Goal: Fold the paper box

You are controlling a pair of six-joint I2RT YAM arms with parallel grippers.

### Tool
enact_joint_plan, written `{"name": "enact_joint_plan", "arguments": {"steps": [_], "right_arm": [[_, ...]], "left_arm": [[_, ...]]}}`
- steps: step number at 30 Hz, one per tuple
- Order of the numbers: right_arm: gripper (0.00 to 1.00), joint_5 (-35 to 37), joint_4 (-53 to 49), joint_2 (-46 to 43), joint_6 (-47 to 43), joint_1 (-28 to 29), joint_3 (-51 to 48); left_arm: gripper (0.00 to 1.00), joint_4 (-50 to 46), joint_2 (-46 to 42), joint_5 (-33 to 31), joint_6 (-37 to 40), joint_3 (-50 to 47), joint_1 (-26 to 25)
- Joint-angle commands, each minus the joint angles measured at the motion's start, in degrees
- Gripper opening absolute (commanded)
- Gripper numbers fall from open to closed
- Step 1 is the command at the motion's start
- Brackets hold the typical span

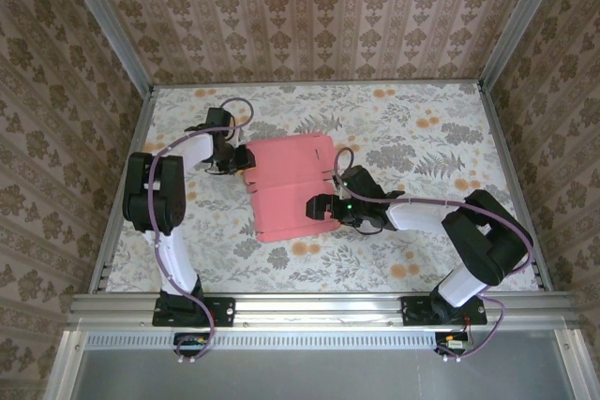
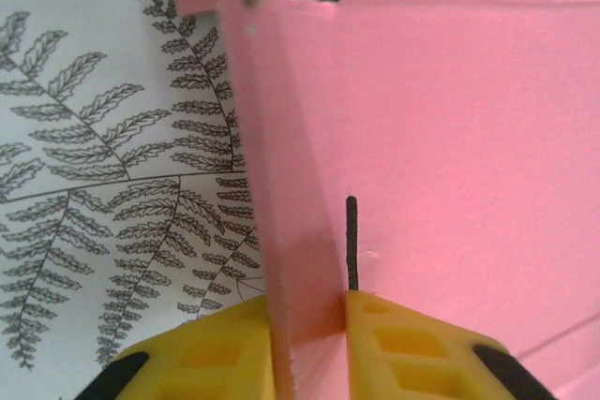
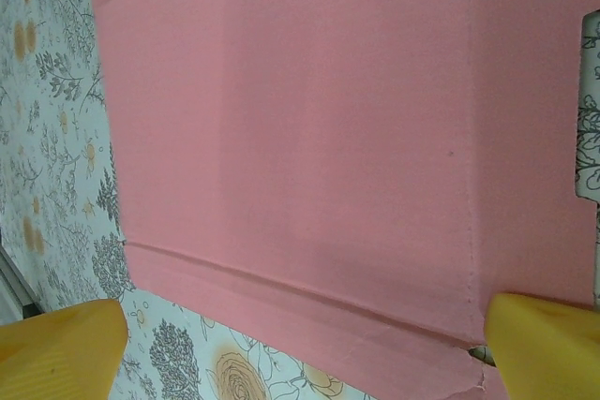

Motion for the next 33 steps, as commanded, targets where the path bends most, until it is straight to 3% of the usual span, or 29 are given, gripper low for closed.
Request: {"name": "enact_joint_plan", "arguments": {"steps": [1,9,14,19,26,29,33], "right_arm": [[1.0,1.4,-0.65,0.08,0.53,0.38,-0.88],[1.0,1.69,0.63,-6.67,-0.67,0.47,-1.76],[1.0,0.36,0.1,-14.3,-4.16,0.47,-1.87],[1.0,2.03,-7.88,-21.84,-8.83,0.19,1.17],[1.0,9.98,-22.83,-27.35,-11.92,-2.3,6.92],[1.0,11.69,-26.52,-29.39,-11.96,-4.44,7.44],[1.0,12.52,-28.93,-32.64,-11.95,-7.16,6.73]], "left_arm": [[0.14,-0.22,-4.19,-0.48,-0.1,-0.6,-0.09],[0.04,1.5,-14.43,-0.12,0.28,-5.05,-0.09],[0.03,-1.14,-23.57,-1.94,1.42,-6.97,-0.02],[0.03,-12.75,-32.09,-9.52,3.57,-3.0,0.2],[0.04,-30.17,-39.56,-21.61,5.47,7.9,0.76],[0.04,-37.19,-39.77,-27.93,6.23,13.97,-1.5],[0.04,-44.37,-37.13,-36.64,5.17,21.47,-8.6]]}}
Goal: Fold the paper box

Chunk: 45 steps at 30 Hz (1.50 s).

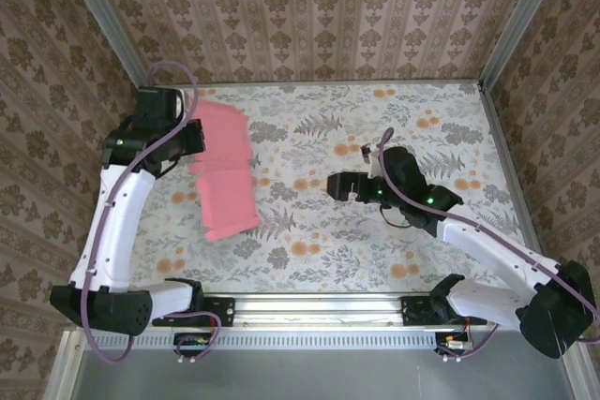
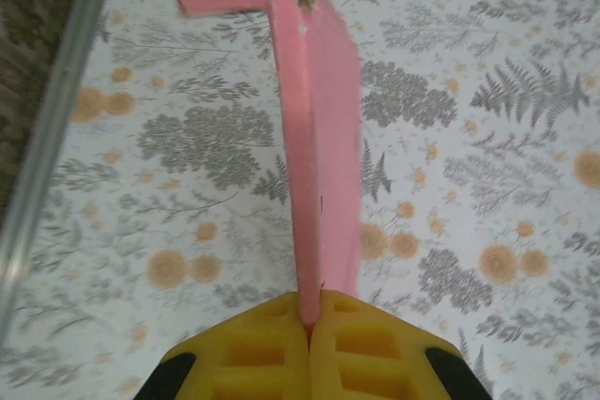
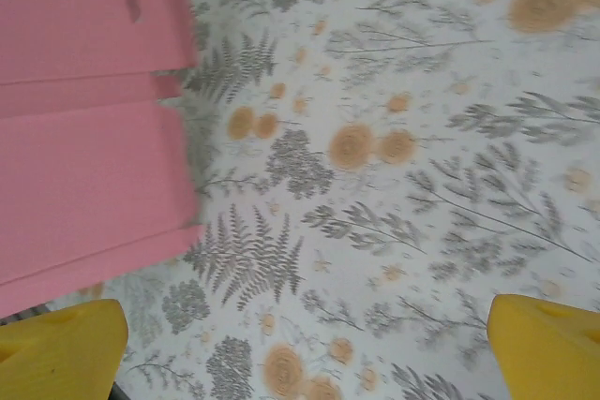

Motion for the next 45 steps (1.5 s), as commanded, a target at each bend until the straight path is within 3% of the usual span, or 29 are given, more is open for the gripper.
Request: {"name": "enact_joint_plan", "arguments": {"steps": [1,4,9,16,21,28,35,38,45], "right_arm": [[1.0,2.66,-6.01,-3.1,-1.14,-2.0,0.3],[1.0,2.4,-7.53,-5.35,-0.62,-4.24,-0.21],[1.0,2.09,-9.05,-10.14,0.43,-6.48,-1.61],[1.0,1.87,-11.23,-14.27,0.07,-7.02,-2.93],[1.0,1.62,-11.86,-16.48,-0.41,-7.08,-3.65],[1.0,-0.15,-11.02,-17.43,-1.71,-7.04,-4.27],[1.0,-5.13,-6.42,-15.07,-1.56,-6.64,-5.26],[1.0,-4.02,-4.92,-13.49,-1.64,-4.88,-4.99],[1.0,-2.8,-0.57,-5.84,-0.62,-0.57,-2.86]], "left_arm": [[0.04,-10.55,3.22,-9.91,0.13,4.54,-5.63],[0.04,-10.26,8.17,-12.53,-1.85,5.12,-12.32],[0.05,-1.52,17.09,-7.75,-6.14,2.26,-19.48],[0.11,9.6,29.51,-0.13,-10.63,3.25,-24.45],[0.24,17.15,31.72,6.84,-12.19,1.42,-24.81],[0.49,30.43,24.64,18.44,-11.99,-8.14,-21.84],[0.57,32.89,16.84,21.51,-9.16,-15.37,-17.46],[0.62,33.63,12.59,21.75,-7.84,-19.0,-15.11],[0.95,34.04,6.43,24.91,-7.07,-27.04,-5.35]]}}
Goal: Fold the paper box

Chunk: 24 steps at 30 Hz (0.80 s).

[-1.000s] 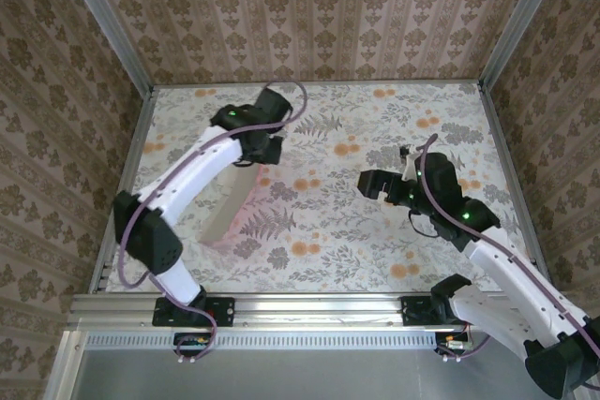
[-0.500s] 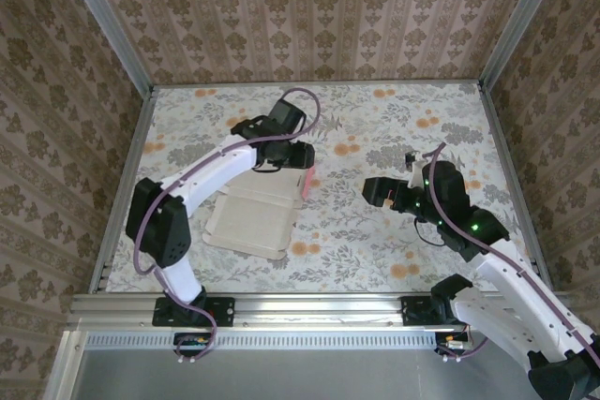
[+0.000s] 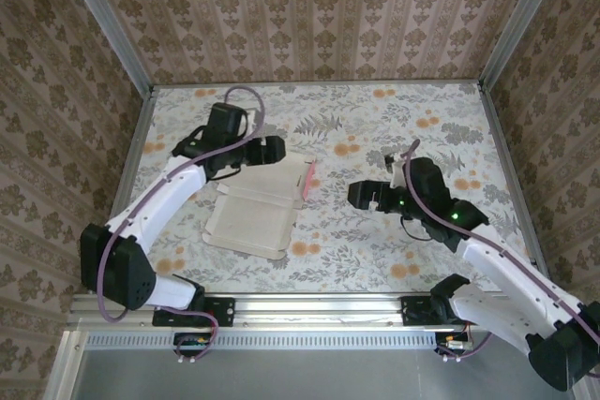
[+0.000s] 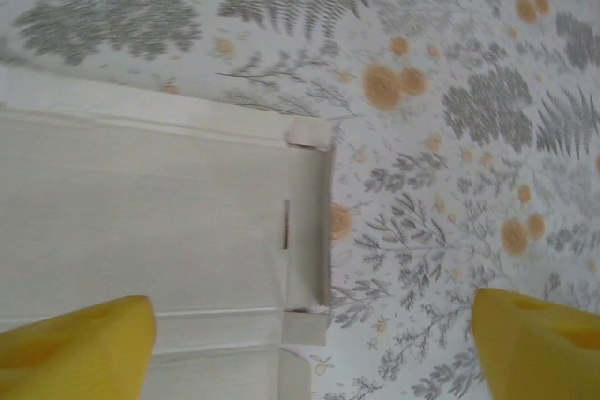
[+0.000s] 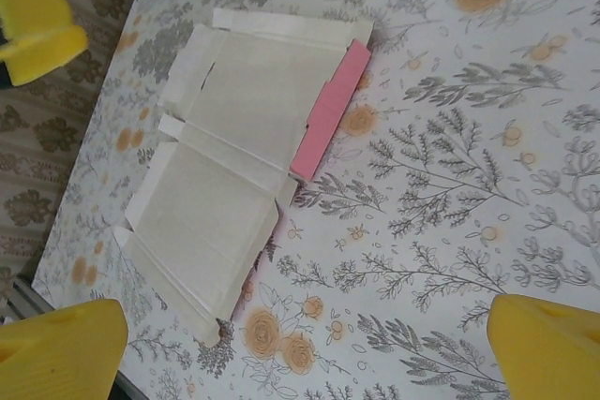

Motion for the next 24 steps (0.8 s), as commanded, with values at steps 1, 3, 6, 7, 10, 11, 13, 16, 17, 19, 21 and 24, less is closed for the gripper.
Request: {"name": "enact_joint_plan", "arguments": {"steps": [1,3,6,7,10,11,13,16,17,19,21,24], "right_arm": [[1.0,0.0,4.04,3.69,0.69,2.36,2.24],[1.0,0.88,4.93,6.67,1.63,3.52,3.48],[1.0,1.59,6.27,11.48,2.94,5.43,5.63],[1.0,1.83,6.54,13.4,3.36,6.16,6.5],[1.0,2.49,7.73,18.83,4.55,8.59,9.32],[1.0,2.37,8.56,20.57,4.98,9.28,10.08],[1.0,1.65,10.31,24.62,5.97,10.6,12.11],[1.0,-0.12,11.7,31.94,6.95,12.72,17.01],[1.0,-0.81,11.68,34.09,6.95,13.42,18.89],[1.0,-1.86,11.9,38.87,7.22,15.19,23.02],[1.0,-2.9,12.12,42.71,7.91,16.58,26.32],[1.0,-4.34,12.34,47.89,9.13,18.78,30.37]], "left_arm": [[1.0,0.25,-2.4,2.14,1.48,-3.44,3.71],[1.0,0.08,-3.25,2.52,1.78,-5.15,5.7],[1.0,-0.21,-4.28,2.72,2.26,-7.66,8.62],[1.0,0.17,-4.57,3.27,2.45,-8.63,9.52],[1.0,1.11,-4.95,4.37,3.2,-11.33,11.18],[1.0,1.41,-4.87,4.26,3.56,-12.13,11.4],[1.0,2.32,-4.55,4.09,3.57,-14.1,11.74],[1.0,3.18,-4.0,4.31,3.53,-16.02,12.35],[1.0,3.33,-3.94,4.3,3.5,-16.2,12.76],[1.0,3.29,-3.94,4.56,3.57,-16.14,13.99],[1.0,3.33,-4.33,4.72,3.73,-15.99,15.43],[1.0,3.24,-5.44,5.9,3.18,-16.21,18.24]]}}
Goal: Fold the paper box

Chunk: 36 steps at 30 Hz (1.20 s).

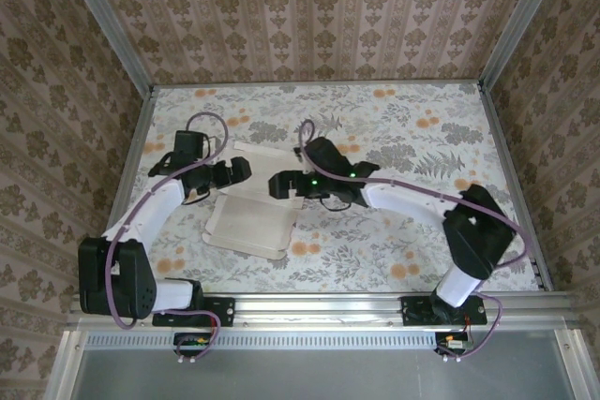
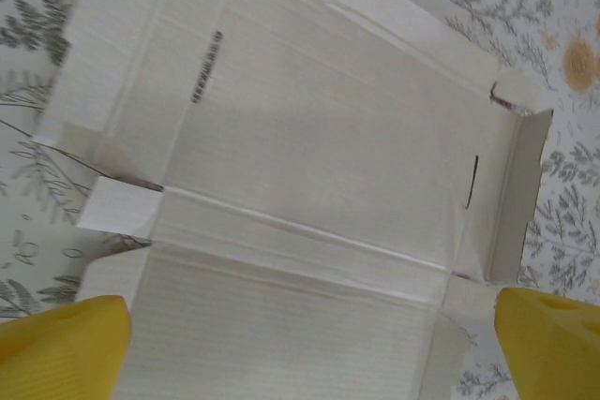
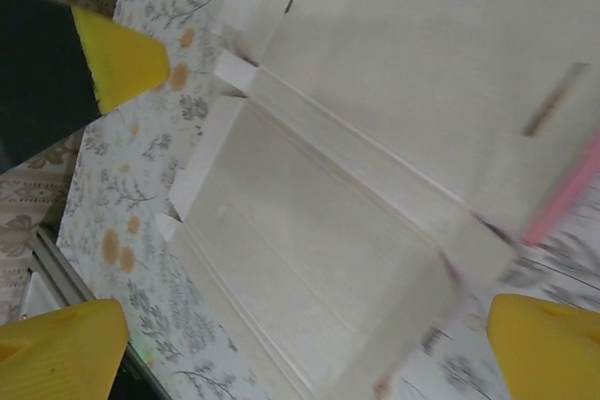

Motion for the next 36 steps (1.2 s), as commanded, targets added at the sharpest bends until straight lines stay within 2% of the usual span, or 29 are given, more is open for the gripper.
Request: {"name": "enact_joint_plan", "arguments": {"steps": [1,7,17,26,36], "right_arm": [[1.0,-3.04,0.83,4.5,2.25,2.59,4.71],[1.0,-4.18,0.79,9.66,3.55,7.39,5.66],[1.0,-3.11,-1.4,11.74,4.49,9.0,1.9],[1.0,0.31,-4.95,9.61,3.25,7.06,-2.43],[1.0,4.0,-9.89,2.87,-1.04,1.14,-9.06]], "left_arm": [[1.0,0.71,-2.04,1.92,0.44,-0.46,3.02],[1.0,2.22,-5.01,3.92,-0.38,-2.91,8.13],[1.0,4.17,-4.95,5.38,-0.26,-4.3,8.67],[1.0,4.5,-5.39,5.29,0.24,-4.88,8.6],[1.0,4.96,-5.39,5.05,0.5,-5.15,7.72]]}}
